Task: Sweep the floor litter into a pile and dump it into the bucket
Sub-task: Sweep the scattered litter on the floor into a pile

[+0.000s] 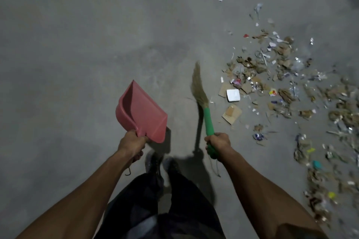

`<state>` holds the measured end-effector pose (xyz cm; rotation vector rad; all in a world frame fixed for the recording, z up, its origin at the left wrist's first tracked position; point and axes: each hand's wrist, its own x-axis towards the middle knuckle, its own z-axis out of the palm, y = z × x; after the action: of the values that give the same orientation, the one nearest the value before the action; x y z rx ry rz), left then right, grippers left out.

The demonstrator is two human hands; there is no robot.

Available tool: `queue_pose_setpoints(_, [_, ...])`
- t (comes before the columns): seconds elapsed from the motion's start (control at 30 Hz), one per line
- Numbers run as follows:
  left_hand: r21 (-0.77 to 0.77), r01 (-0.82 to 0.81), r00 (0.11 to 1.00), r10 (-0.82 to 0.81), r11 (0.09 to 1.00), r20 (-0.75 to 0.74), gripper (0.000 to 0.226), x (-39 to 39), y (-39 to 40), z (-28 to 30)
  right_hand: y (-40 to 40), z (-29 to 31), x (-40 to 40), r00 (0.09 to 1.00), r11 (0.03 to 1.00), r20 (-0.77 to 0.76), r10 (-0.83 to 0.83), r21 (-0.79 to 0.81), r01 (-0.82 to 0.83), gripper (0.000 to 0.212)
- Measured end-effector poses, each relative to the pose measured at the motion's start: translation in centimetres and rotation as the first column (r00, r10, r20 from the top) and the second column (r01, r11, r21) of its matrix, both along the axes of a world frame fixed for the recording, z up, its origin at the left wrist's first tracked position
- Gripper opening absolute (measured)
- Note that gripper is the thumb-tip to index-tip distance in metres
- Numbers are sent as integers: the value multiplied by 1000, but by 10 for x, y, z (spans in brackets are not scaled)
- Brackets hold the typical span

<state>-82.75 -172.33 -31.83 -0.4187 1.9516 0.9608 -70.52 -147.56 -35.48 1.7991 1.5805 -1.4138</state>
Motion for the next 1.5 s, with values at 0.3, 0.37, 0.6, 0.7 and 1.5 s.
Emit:
queue_pose_setpoints(0.3, [41,93,995,-94,995,31,4,-16,21,-12,81,-66,35,966,955,-46,-253,149,257,46])
queue_pose_setpoints(0.37, [41,116,992,-117,992,38,8,-18,32,-11,50,-21,28,975,961,-44,-217,166,221,35])
queue_pose_setpoints(0.6, [52,198,978,-201,979,56,12,-10,93,0,4,36,26,989,1000,-150,0,13,1,36])
queue_pose_setpoints(0.7, [36,235,970,-236,971,49,10,6,124,1,19,20,45,983,986,-133,-129,-121,113,32])
queue_pose_setpoints(1.5, [-51,171,985,-171,984,7,5,216,411,1,423,-28,295,588,603,-264,-764,31,797,20])
